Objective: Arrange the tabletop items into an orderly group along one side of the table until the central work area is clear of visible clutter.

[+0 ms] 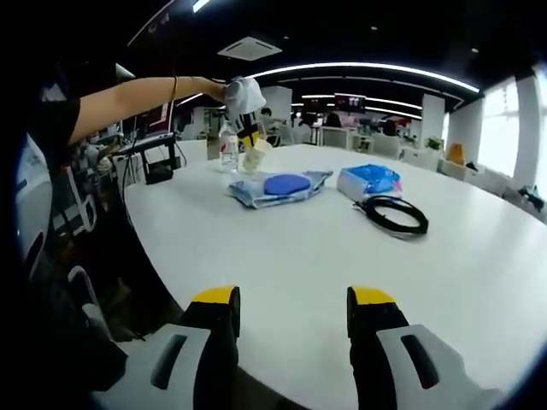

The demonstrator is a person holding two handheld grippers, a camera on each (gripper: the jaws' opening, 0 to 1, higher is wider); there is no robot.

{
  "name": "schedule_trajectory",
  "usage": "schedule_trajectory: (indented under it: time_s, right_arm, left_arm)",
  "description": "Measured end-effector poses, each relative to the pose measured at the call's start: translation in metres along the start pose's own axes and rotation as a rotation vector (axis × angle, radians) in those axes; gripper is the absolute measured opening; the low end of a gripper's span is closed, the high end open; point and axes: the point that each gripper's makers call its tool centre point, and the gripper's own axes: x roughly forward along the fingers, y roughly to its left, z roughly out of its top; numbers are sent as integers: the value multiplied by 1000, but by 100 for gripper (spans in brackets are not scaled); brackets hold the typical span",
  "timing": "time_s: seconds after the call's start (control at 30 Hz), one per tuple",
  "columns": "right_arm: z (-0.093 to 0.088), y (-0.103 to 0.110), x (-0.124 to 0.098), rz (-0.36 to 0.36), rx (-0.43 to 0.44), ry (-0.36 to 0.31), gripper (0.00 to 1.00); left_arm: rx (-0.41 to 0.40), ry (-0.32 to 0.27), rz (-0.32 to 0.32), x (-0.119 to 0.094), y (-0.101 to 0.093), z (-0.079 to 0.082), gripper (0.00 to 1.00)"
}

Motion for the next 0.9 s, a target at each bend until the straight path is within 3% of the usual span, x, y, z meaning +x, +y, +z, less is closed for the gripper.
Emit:
schedule_trajectory:
  time_s: [0.3, 0.67, 0.9]
  right_arm:
    - [1, 4, 1, 8, -5, 4, 48]
    - [3, 9, 2, 14, -15, 3, 48]
    - [4, 11, 3, 15, -21, 4, 48]
  left_arm:
    - [-82, -71, 26, -3, -7, -2, 0]
    - [-165, -106, 42, -5, -11, -17, 0]
    - [-217, -149, 44, -4, -16, -12, 0]
